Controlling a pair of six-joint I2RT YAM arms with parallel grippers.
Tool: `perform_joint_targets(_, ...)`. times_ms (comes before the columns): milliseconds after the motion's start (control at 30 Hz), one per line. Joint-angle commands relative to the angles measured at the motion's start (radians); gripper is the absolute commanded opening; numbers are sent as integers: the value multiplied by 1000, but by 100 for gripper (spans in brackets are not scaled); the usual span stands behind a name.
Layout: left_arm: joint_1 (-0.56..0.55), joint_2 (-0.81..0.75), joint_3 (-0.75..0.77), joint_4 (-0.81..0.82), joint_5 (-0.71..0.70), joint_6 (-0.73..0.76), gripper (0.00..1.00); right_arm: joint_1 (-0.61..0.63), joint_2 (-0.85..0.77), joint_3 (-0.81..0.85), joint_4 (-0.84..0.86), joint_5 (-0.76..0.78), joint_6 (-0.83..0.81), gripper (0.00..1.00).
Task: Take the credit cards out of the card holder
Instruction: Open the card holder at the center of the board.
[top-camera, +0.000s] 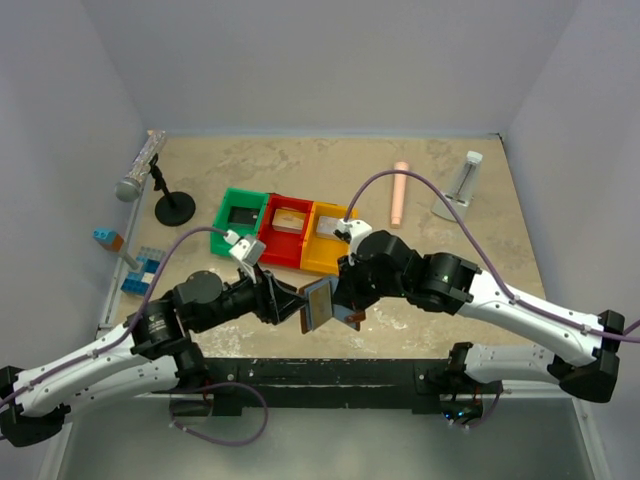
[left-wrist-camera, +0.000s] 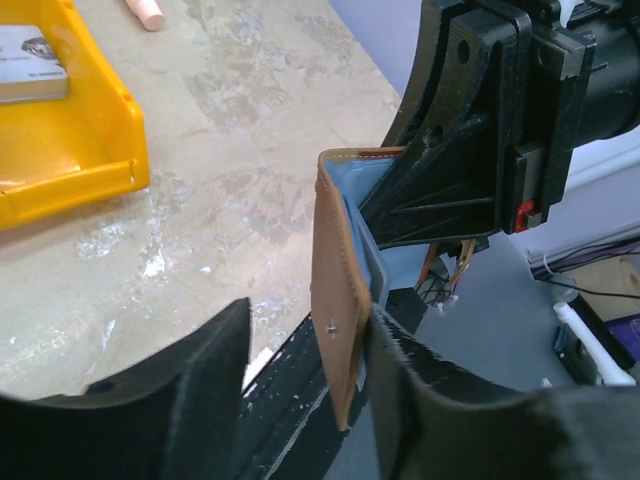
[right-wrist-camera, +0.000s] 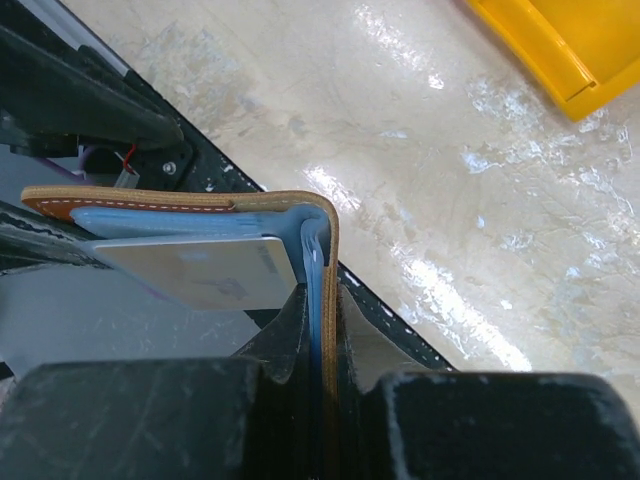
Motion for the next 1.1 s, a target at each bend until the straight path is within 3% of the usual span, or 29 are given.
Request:
perform_joint_targets(0,-7,-53,-41,44,-80,-27,61,-2,-37,-19,8,11,12,0)
perform_joint_targets(100,-7,-102,-61,-5,-159,-56,69,-3,-41,-50,2,31,24,0)
perform_joint_targets(233,-7,-168,-94,-88,-259,-113,71,-5,-23,-108,34,29,62,0)
perform_joint_targets(333,-7,-179,-121,-93,-252,-156,65,-6,12,-145,83,15,91,0)
perform_joint_targets(567,-8,-17,-182,110,-36,-240,44,-28,103,-234,238,-47,177,0)
perform_joint_targets(1067,-16,215,-263,374,29,-280,35,-97,225,-371,487,-170,268,0)
